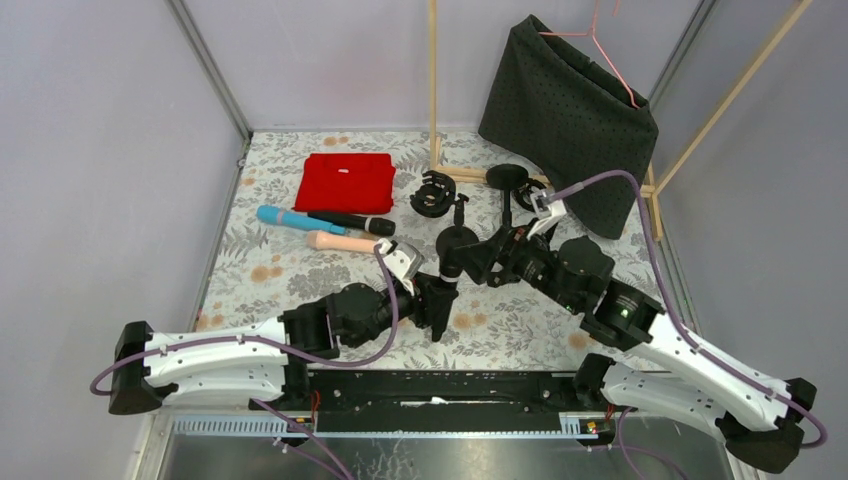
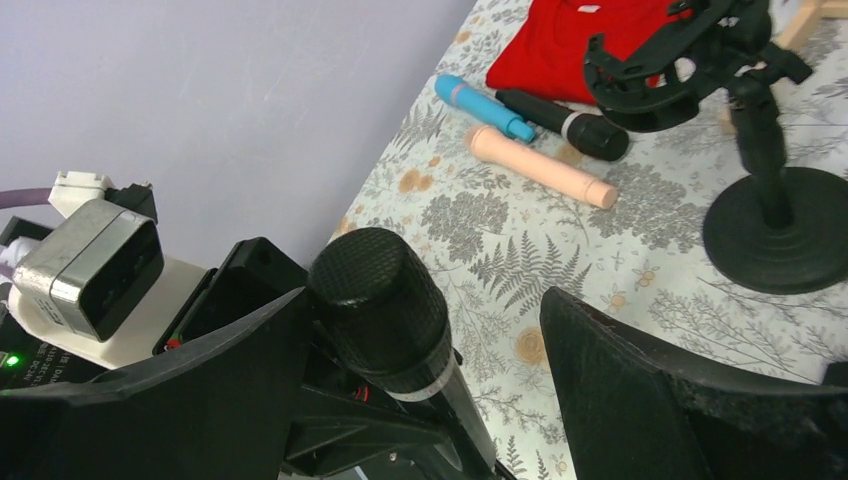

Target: Attach the microphones to the stand

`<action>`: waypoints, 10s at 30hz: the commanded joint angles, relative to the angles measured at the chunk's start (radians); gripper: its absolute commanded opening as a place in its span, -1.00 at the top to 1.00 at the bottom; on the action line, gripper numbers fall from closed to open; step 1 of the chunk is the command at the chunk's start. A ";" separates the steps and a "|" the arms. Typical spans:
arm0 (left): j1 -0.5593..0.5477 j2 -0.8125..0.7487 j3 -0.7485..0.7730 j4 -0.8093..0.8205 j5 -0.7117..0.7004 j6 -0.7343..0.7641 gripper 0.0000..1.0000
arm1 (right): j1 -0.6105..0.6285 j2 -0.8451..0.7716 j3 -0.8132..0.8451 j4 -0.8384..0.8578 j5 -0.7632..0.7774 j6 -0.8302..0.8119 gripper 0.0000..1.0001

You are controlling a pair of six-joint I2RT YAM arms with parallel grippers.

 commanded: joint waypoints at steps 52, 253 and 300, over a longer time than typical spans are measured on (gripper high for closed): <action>0.003 -0.096 0.126 -0.409 -0.198 -0.269 -0.98 | 0.005 0.083 0.023 -0.058 0.323 -0.101 1.00; 0.630 -0.083 0.128 -0.644 0.016 0.016 -0.97 | -0.251 0.647 0.469 0.359 0.099 -0.495 -1.00; 0.631 -0.064 0.126 -0.638 0.042 0.024 -0.97 | -0.512 0.467 0.256 -0.317 0.051 -0.298 -0.57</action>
